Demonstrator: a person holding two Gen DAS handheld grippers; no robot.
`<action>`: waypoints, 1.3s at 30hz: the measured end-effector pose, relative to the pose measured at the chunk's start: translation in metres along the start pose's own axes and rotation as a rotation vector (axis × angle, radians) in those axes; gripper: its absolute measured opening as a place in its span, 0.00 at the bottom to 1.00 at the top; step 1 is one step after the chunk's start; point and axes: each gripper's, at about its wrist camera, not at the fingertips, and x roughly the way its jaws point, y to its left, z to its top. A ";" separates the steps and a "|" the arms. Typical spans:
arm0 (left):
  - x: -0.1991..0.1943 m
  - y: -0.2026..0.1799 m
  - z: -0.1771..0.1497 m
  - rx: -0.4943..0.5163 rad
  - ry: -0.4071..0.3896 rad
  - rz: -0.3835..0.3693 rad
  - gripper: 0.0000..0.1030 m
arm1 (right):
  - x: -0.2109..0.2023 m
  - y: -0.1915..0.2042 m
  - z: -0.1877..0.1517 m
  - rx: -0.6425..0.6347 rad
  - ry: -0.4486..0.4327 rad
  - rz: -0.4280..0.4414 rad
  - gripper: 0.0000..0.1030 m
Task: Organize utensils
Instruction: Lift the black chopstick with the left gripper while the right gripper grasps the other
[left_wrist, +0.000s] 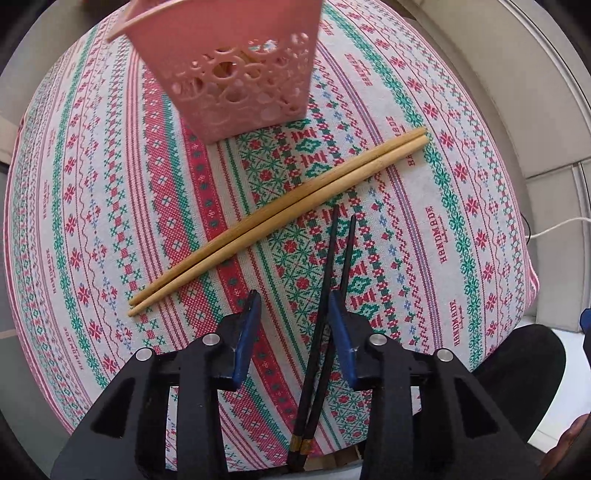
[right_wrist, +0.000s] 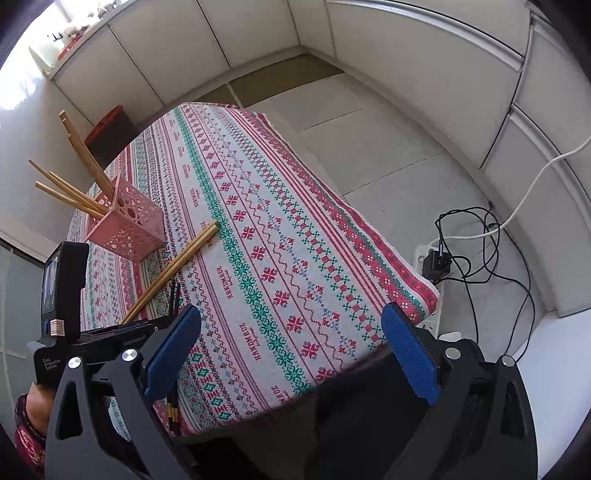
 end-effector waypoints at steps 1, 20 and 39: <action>0.002 -0.010 -0.001 0.022 -0.011 0.030 0.25 | 0.002 -0.001 0.000 0.005 0.007 0.000 0.92; -0.024 0.023 -0.045 0.072 -0.266 -0.066 0.04 | 0.053 0.056 -0.002 -0.074 0.141 -0.044 0.92; -0.154 0.088 -0.102 -0.025 -0.650 0.131 0.04 | 0.138 0.163 -0.018 -0.114 0.286 -0.166 0.30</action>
